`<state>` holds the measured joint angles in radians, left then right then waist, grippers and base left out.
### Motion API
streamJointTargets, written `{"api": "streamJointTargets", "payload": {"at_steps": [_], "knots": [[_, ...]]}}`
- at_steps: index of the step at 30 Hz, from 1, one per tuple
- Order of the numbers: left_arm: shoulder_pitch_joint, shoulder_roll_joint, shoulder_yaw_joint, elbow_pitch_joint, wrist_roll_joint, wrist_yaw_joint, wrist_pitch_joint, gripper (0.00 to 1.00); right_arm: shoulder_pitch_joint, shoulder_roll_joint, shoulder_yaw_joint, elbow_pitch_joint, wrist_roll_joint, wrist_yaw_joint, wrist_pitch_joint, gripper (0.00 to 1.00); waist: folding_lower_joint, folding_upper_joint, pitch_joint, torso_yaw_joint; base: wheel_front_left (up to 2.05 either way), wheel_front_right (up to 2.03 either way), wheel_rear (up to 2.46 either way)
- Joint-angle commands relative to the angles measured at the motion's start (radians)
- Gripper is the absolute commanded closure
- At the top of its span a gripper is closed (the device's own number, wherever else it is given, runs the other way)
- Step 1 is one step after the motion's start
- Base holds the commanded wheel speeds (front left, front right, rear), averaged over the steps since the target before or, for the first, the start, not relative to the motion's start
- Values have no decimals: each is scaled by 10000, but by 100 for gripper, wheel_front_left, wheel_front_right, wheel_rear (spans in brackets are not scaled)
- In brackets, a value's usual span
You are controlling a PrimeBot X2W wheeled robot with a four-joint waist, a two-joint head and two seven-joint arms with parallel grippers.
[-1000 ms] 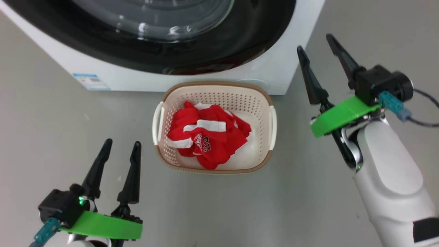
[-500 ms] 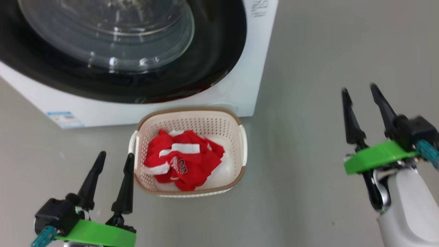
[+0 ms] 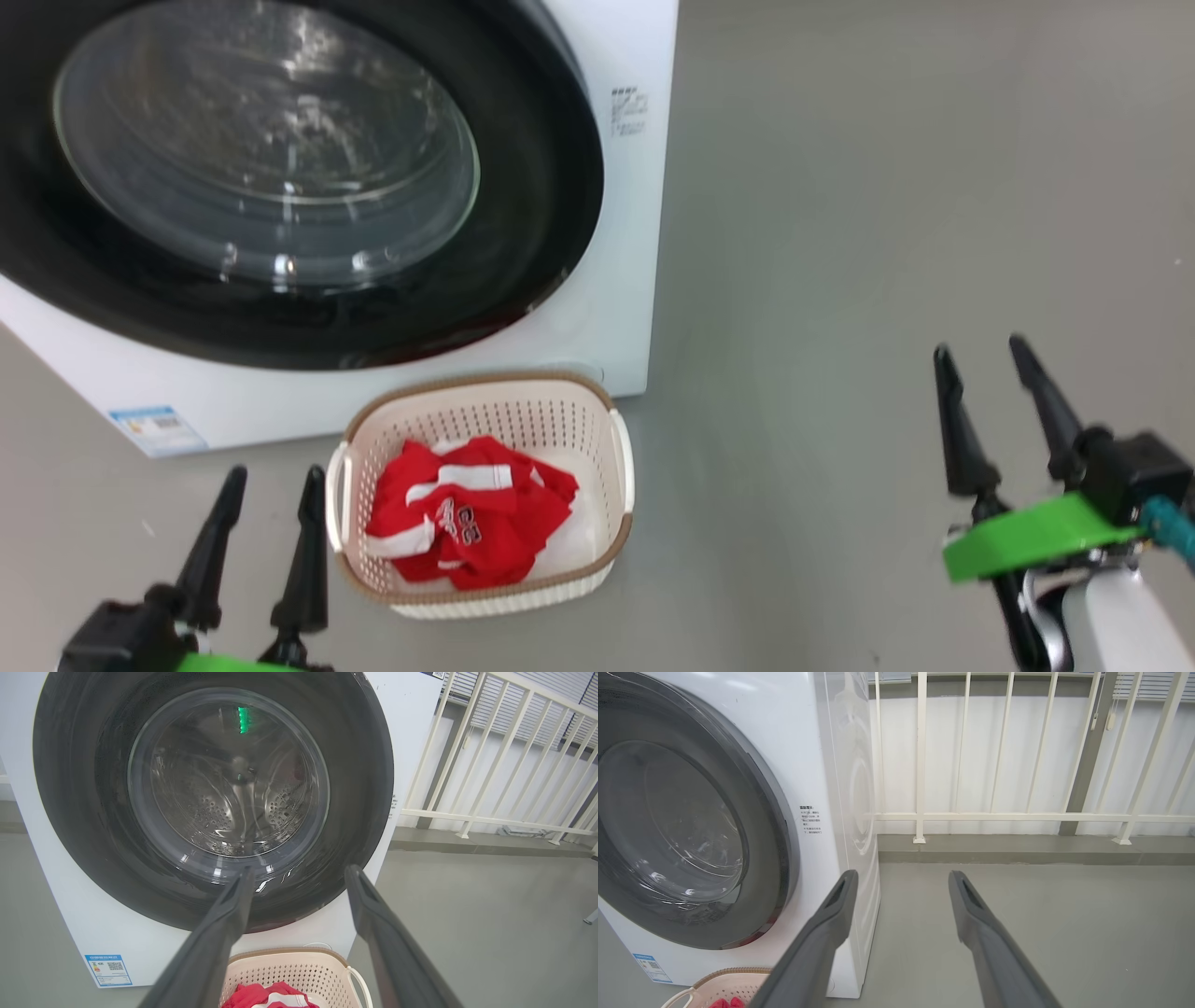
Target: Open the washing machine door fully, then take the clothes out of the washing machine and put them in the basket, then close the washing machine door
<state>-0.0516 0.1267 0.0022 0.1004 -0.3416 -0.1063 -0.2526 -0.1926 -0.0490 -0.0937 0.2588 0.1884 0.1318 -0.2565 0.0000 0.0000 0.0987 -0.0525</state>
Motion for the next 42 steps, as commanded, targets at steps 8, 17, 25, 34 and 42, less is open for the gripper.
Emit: {"api": "streamJointTargets", "payload": {"at_steps": [8,17,25,34,42], "knots": [[819,202,637,-544,151,223,-70,0,1376,-13,715,-990,199,-11,-53,0,0,0,-1167,-183,0,0,0],[1194,255,702,-986,88,419,119,0,1857,-13,861,-1452,69,-11,-53,0,0,0,-1380,-144,0,0,0],[1336,246,598,-1157,82,503,197,0,1938,-12,868,-1487,-19,-11,-53,0,0,0,-1430,-83,0,0,0],[1576,34,229,-760,72,646,371,100,2125,103,833,-1022,24,0,12,100,0,0,-1441,-52,0,0,0],[1525,-173,222,-278,-471,608,566,100,2243,157,832,-641,661,0,146,100,18,0,-1434,-26,0,0,0]]}}
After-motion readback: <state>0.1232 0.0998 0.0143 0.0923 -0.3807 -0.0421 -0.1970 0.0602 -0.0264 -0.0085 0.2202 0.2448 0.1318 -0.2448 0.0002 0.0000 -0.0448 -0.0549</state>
